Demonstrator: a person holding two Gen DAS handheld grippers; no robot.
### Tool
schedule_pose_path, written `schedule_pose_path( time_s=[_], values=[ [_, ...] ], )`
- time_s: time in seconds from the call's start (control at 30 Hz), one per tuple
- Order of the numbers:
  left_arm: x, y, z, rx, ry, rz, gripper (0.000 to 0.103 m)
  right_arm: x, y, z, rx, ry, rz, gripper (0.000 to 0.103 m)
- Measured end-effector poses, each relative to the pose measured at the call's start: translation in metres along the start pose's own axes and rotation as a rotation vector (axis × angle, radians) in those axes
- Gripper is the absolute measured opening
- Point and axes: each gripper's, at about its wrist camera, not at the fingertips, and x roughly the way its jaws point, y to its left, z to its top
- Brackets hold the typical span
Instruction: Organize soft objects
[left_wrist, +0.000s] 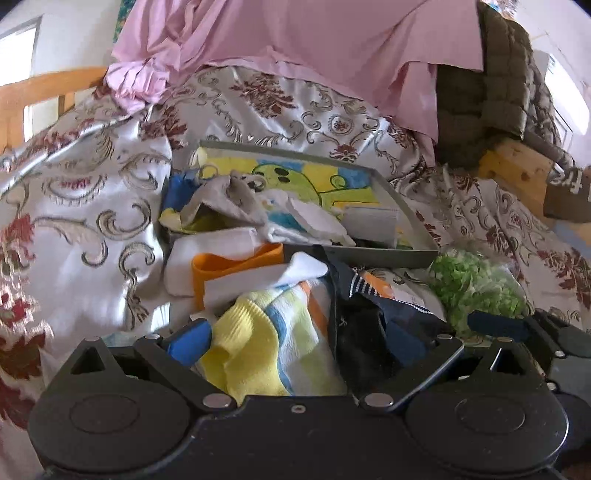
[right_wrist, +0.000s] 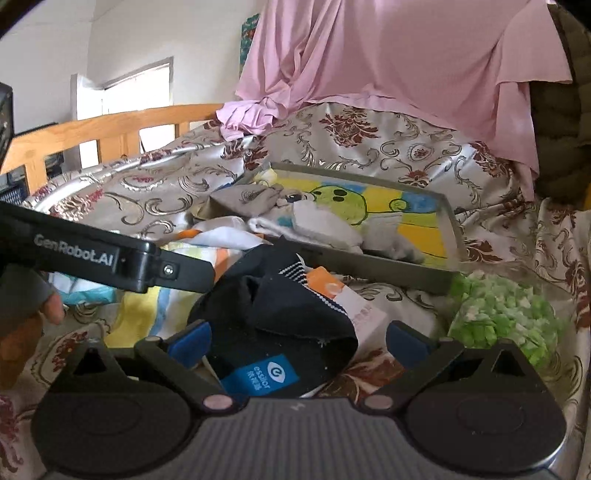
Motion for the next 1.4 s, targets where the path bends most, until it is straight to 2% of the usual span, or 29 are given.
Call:
schedule_pose_path(
  time_s=[0.13, 0.27, 0.47, 0.7, 0.97, 1.1, 1.3, 1.4],
  values=[
    [0.005, 0.005, 0.0, -0.069, 0.025, -0.039, 0.101, 0.004, 0.002, 0.0, 0.007, 0.012, 0.015, 0.103],
    [0.009, 0.002, -0.001, -0.056, 0.015, -0.035, 0.101, 0.009, 0.006, 0.0, -0.01, 0.013, 0.033, 0.101],
    [0.011, 0.005, -0.001, -0.085, 0.017, -0.093, 0.102, 0.013, 0.008, -0.001, -0.01, 0.026, 0.056, 0.096],
    [0.019, 0.005, 0.003, -0.075, -0.011, -0.063, 0.102, 0.02, 0.009, 0.005, -0.033, 0.024, 0.095, 0.094],
    [0.019, 0.009, 0.001, -0.075, -0.014, -0.093, 0.102, 0.025, 0.007, 0.007, -0.013, 0.048, 0.153, 0.077],
    [0.02, 0.005, -0.003, -0.032, -0.02, -0.099, 0.102, 0.022, 0.008, 0.006, -0.012, 0.046, 0.162, 0.071],
    [0.016, 0.01, -0.002, -0.09, -0.014, -0.135, 0.102, 0.011, 0.011, 0.011, 0.01, 0.052, 0.199, 0.039],
    [0.015, 0.013, -0.002, -0.119, -0.016, -0.143, 0.102, 0.003, 0.011, 0.011, 0.026, 0.05, 0.205, 0.031]
  ],
)
